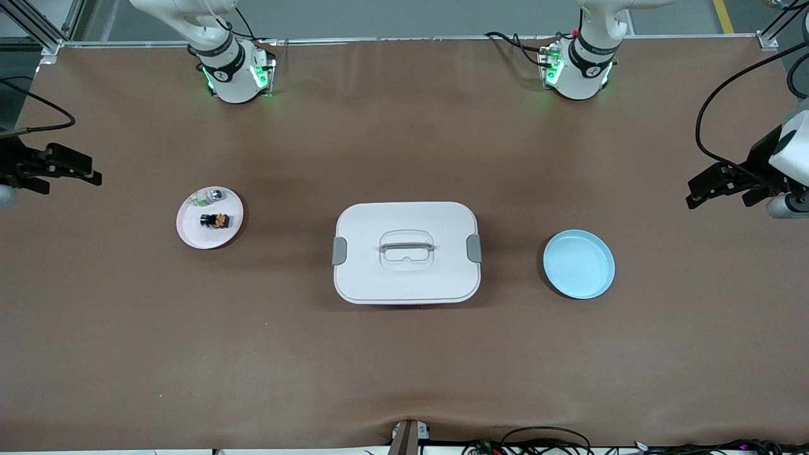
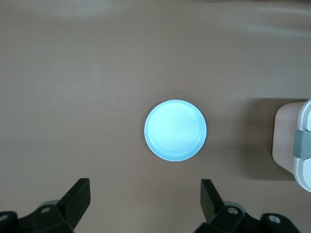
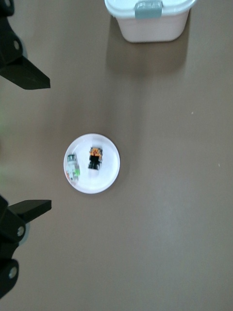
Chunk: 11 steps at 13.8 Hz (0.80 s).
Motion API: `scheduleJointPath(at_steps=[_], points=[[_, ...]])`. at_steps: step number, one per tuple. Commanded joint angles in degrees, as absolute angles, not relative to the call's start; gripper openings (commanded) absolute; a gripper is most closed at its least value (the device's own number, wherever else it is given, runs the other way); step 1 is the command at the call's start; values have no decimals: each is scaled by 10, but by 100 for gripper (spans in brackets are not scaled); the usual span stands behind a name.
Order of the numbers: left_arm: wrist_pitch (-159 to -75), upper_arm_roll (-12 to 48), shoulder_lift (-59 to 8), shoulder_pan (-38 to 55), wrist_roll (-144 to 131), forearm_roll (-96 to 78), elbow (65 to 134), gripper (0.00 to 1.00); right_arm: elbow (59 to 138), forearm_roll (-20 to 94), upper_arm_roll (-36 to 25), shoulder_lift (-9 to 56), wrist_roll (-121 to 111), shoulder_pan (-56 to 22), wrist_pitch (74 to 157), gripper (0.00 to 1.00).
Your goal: Transfer orange switch to right arm and place
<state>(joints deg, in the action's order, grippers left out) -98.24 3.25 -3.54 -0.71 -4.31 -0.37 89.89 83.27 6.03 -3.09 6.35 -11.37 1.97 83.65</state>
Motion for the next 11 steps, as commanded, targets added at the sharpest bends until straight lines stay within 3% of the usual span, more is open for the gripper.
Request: scheduleJointPath(at_steps=[1,11], points=[[-970,32,-40,-4,-37,-4,883,100,813,69,-25,69,-109,28,820,100],[-970,32,-39,-4,-37,-6,882,100,773,13,-25,50,-110,27,765,100]])
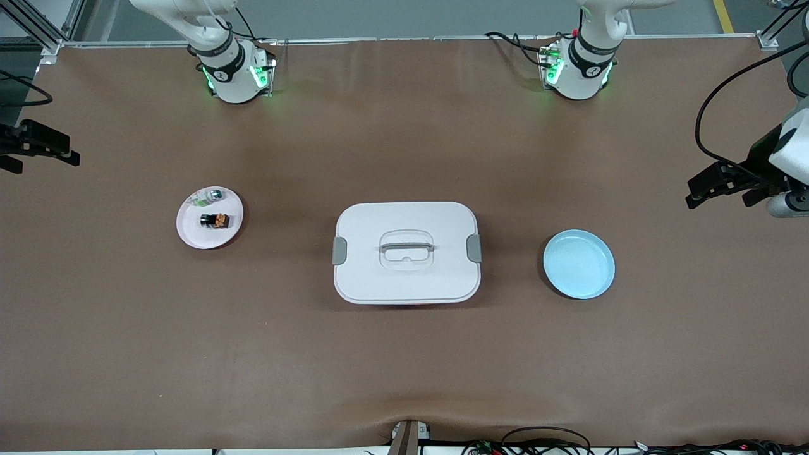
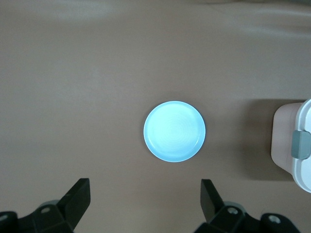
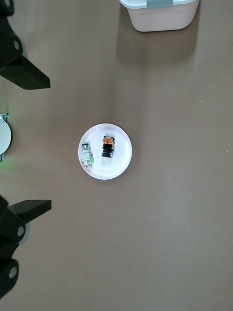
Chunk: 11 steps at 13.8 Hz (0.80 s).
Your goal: Transfer orange switch to right arm and place
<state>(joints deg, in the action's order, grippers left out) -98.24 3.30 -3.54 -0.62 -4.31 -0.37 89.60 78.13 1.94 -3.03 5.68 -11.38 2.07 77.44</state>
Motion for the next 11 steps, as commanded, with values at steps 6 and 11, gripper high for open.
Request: scheduleJointPath(at_steps=[6,11], points=[[-970,33,-39,-4,-39,-6,882,100,773,15,-26,49,-105,26,751,100],[-970,32,-39,-4,-38,-7,882,100,773,20,-29,49,-104,30,749,100]])
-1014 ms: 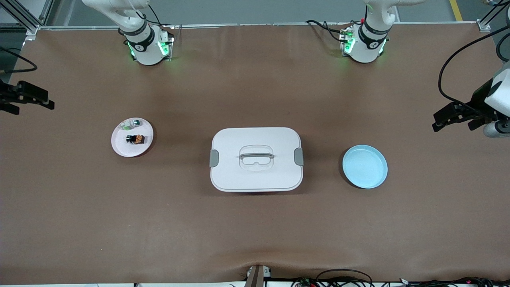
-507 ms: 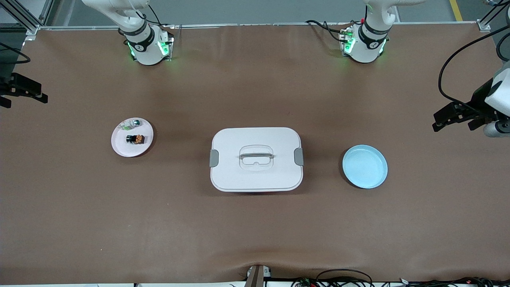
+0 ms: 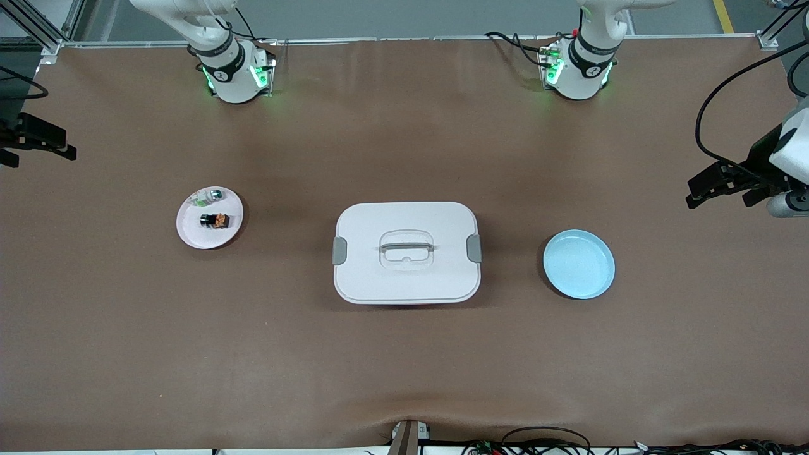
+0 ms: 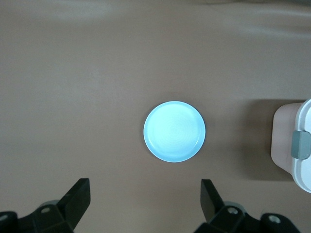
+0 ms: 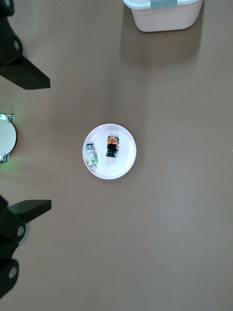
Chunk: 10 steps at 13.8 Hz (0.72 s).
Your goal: Transfer orange switch to right arm and place
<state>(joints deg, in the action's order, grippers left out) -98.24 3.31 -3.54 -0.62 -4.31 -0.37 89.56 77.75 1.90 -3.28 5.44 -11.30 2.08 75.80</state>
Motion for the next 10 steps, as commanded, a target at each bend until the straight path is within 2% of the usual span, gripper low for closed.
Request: scheduleJointPath(at_steps=[1,10], points=[[-970,32,-39,-4,-36,-7,883,100,773,19,-28,49,-104,30,751,100],[-970,32,-40,-10,-33,-4,885,100,773,18,-26,49,-103,29,803,100]])
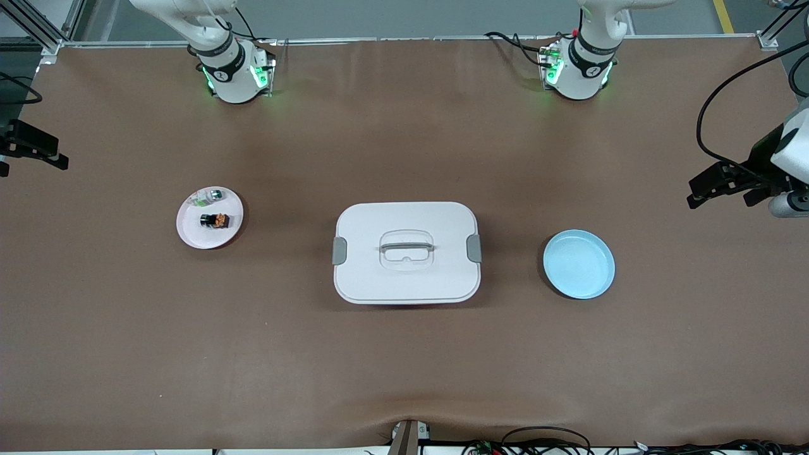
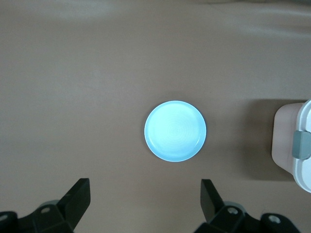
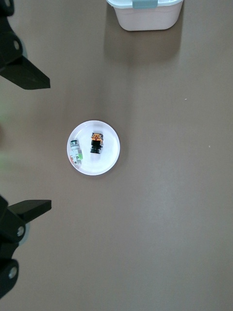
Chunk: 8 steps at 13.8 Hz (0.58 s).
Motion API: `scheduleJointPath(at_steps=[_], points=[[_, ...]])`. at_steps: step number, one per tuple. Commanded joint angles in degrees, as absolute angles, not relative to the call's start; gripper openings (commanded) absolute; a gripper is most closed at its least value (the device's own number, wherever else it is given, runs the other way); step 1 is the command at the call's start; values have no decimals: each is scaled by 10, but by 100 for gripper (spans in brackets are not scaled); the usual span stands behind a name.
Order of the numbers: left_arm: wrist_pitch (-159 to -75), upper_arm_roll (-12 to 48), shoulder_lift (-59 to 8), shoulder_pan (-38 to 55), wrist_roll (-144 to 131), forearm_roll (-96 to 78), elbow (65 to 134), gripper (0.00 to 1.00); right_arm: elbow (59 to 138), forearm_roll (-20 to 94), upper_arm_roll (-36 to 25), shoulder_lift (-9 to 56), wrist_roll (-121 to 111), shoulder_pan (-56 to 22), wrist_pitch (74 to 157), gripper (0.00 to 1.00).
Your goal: Transfer orange switch to right arm and place
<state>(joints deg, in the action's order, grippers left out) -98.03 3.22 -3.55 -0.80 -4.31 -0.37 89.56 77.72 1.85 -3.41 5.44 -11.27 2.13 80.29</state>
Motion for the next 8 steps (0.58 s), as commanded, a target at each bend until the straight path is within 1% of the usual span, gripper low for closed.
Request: scheduleJointPath(at_steps=[1,3,8], points=[[-970,32,-40,-10,-33,-4,884,100,773,19,-26,49,-98,29,808,100],[-970,32,-40,-10,-33,-4,885,100,773,20,-25,49,-61,28,818,100],[-970,32,-41,-10,-34,-4,884,100,773,21,-25,49,-57,27,830,100]])
